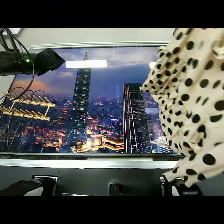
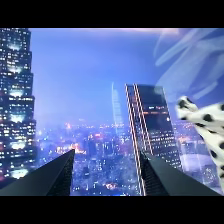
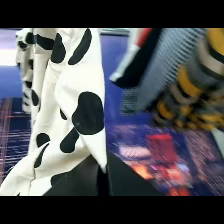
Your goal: Fold the clothes and pants, and hang the long-sleeved shirts on hangers.
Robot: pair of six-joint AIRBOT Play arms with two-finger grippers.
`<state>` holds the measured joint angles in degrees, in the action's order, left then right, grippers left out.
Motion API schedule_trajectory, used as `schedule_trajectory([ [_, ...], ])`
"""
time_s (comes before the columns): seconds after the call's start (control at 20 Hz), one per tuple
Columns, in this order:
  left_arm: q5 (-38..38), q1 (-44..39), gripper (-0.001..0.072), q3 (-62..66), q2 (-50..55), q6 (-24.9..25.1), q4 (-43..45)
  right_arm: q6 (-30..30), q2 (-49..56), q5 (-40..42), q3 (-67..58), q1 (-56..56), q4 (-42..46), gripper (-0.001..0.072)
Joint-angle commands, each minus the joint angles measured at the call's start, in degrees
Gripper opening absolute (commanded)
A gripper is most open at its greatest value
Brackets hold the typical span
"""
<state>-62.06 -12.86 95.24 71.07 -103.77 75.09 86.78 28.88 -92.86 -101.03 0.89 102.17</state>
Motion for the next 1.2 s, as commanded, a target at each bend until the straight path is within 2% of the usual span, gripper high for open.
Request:
schedule_trajectory([
  [0.0, -0.57, 0.02, 0.0457, -0.02, 0.04, -0.42, 0.02, 2.97, -1.99, -3.37, -2.58, -0.04, 10.93, 0.0010],
  [0.2, -0.59, 0.02, 0.0456, 0.00, 0.31, -0.39, 0.02, 6.14, -2.64, -5.90, -2.56, -0.04, 22.73, 0.0010],
  [0.4, -0.57, 0.02, 0.0456, 0.00, 0.90, -0.39, 0.02, 12.57, -1.84, -6.43, -2.51, -0.04, 39.69, 0.0010],
  [0.6, -0.57, 0.02, 0.0455, 0.00, 1.90, -0.39, 0.02, 17.07, 1.64, -5.86, -2.51, -0.04, 51.67, 0.0010],
  [0.9, -0.52, 0.02, 0.0455, 0.00, 3.67, -0.37, 0.02, 20.20, 12.66, -1.07, -2.51, -0.04, 61.51, 0.0010],
  [1.15, -0.52, 0.02, 0.0455, 0.00, 4.57, -0.33, 0.02, 26.73, 20.39, 4.44, -2.51, -0.04, 64.87, 0.0010],
])
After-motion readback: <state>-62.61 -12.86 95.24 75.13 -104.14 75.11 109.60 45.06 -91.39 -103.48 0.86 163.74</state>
